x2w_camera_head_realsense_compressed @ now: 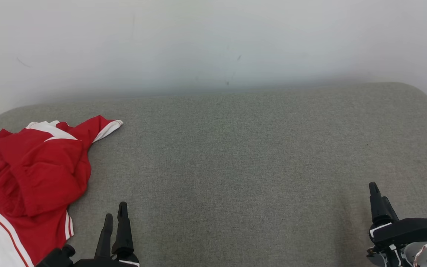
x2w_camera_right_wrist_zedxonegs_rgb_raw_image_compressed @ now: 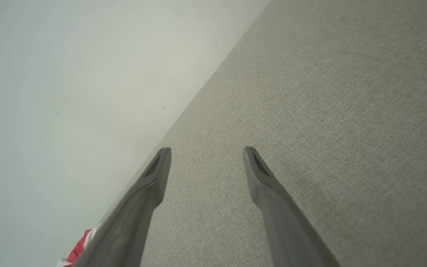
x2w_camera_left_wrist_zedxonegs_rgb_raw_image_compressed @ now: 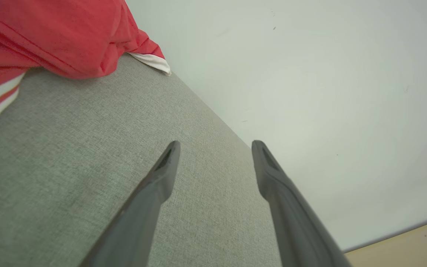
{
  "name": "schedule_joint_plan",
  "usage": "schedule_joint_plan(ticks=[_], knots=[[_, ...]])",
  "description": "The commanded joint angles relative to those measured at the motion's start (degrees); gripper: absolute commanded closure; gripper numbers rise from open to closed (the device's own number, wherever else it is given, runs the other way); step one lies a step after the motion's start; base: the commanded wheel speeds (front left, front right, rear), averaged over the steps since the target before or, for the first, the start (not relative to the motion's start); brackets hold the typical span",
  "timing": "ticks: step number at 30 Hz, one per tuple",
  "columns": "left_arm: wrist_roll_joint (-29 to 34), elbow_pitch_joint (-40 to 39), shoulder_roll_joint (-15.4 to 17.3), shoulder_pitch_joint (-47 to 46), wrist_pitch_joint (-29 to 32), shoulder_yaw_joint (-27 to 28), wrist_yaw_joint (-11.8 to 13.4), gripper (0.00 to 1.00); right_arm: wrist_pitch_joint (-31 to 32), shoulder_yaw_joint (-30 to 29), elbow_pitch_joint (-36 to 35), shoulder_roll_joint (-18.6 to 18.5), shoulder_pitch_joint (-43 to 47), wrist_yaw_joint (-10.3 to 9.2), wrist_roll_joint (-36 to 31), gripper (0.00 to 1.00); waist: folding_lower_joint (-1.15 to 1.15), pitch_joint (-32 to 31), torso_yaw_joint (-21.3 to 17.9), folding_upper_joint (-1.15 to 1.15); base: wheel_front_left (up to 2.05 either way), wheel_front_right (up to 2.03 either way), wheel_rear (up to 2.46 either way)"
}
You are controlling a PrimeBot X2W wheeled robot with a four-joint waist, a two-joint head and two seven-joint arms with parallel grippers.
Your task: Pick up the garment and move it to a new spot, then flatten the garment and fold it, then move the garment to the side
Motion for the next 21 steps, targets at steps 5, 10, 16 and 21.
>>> schedule_joint_plan(ticks=[5,10,16,21], knots=[[6.2,-1.8,0.2,0.8,-0.1,1.2,1.3,0.0,-2.0,2.7,-1.7,-0.6,-0.1,0.02,-5.0,0.0,0.0,-0.1,0.1,0.0,0.0,0.0,0.0],[11.2,-2.9,0.2,1.6,-0.1,2.3,2.4,0.0,-3.6,5.4,-2.4,-1.0,0.0,0.03,-10.2,0.0,0.0,-0.2,0.2,0.0,0.0,0.0,0.0],[17.6,-3.7,0.7,2.8,-0.1,3.5,3.8,0.0,-5.4,9.0,-3.1,-1.6,0.2,0.03,-14.5,0.0,0.0,-0.3,0.4,0.0,0.0,0.0,0.0],[22.5,-4.1,1.2,3.4,-0.1,3.9,5.5,0.0,-6.9,11.3,-3.6,-1.9,0.4,0.03,-17.3,0.0,0.0,-0.5,0.5,0.0,0.0,0.0,0.0]])
